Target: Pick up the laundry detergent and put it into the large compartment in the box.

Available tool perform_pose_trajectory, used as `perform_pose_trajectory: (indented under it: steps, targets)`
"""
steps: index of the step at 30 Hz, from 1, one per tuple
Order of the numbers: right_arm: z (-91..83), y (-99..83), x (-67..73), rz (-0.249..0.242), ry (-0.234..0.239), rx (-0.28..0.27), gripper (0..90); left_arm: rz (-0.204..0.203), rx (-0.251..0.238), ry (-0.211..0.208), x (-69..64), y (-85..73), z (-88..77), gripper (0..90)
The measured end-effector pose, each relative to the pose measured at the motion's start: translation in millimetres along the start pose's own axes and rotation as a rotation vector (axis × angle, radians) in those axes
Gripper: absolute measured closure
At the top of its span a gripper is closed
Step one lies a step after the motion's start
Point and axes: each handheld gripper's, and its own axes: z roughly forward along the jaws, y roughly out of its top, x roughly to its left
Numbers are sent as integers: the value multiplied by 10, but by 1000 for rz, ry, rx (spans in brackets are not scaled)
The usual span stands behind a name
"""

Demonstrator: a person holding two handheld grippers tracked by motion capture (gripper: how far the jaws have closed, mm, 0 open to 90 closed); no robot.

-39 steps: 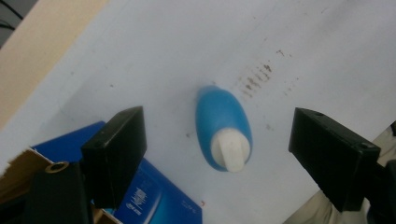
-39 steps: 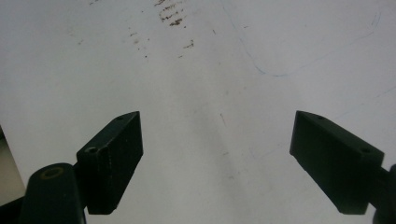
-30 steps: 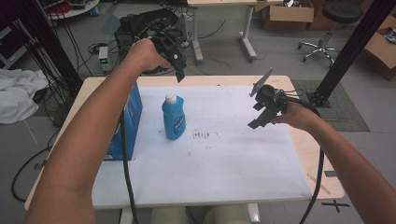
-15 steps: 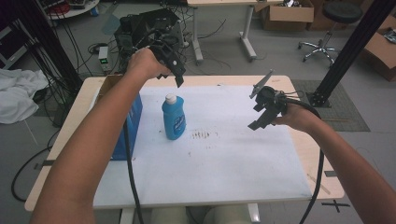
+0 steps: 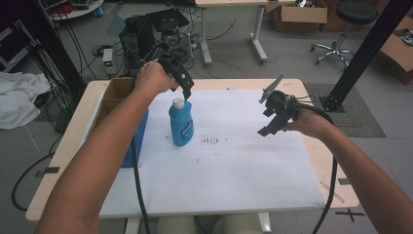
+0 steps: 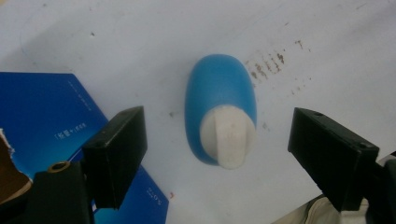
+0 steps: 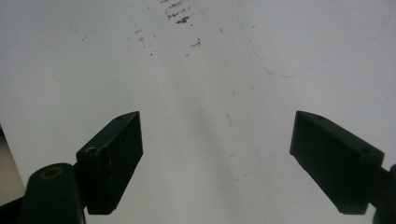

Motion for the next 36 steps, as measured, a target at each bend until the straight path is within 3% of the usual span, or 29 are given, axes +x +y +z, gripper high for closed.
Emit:
perform_pose_trajectory:
  steps: [36]
  targets:
    - [39,39,27,-16,5,3,171,-23,30,10,-62,-48,534,200]
